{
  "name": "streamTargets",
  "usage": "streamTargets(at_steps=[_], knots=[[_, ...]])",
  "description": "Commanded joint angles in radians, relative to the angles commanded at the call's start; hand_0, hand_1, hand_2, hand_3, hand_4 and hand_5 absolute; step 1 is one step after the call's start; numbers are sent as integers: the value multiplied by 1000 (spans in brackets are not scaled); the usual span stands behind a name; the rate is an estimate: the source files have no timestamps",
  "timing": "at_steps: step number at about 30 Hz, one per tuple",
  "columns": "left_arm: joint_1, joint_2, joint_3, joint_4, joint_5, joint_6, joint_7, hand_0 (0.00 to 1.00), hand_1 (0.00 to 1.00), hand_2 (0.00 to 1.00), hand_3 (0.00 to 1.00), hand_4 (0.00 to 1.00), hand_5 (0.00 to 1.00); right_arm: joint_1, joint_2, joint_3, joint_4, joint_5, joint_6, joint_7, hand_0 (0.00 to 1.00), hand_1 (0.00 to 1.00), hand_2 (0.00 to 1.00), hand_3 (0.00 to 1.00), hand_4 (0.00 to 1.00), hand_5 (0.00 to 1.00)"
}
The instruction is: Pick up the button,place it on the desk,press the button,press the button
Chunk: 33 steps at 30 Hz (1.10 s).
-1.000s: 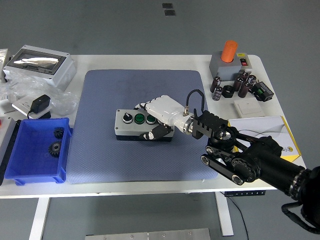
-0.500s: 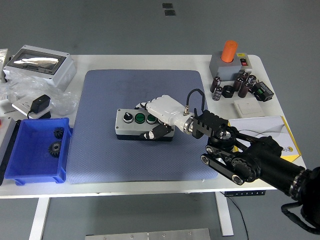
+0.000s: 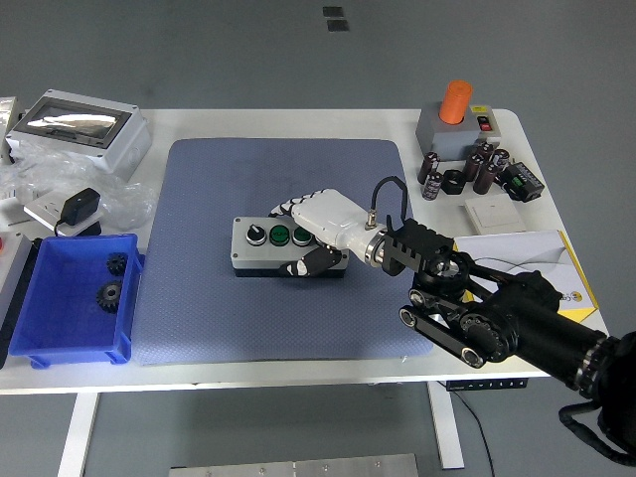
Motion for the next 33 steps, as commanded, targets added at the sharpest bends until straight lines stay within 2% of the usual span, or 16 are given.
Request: streamTargets(at_steps=[1, 33], knots=[[0, 0, 0, 0, 0, 0, 0, 645, 655, 663, 765, 660, 499, 0, 0, -1, 1, 1, 0, 0, 720, 784, 841, 855, 854, 283], [3, -3, 10, 0, -1, -9, -4, 647, 655, 640, 740, 659, 494, -9, -2, 18, 32, 92, 53, -39, 706, 787, 849, 863, 889, 332]])
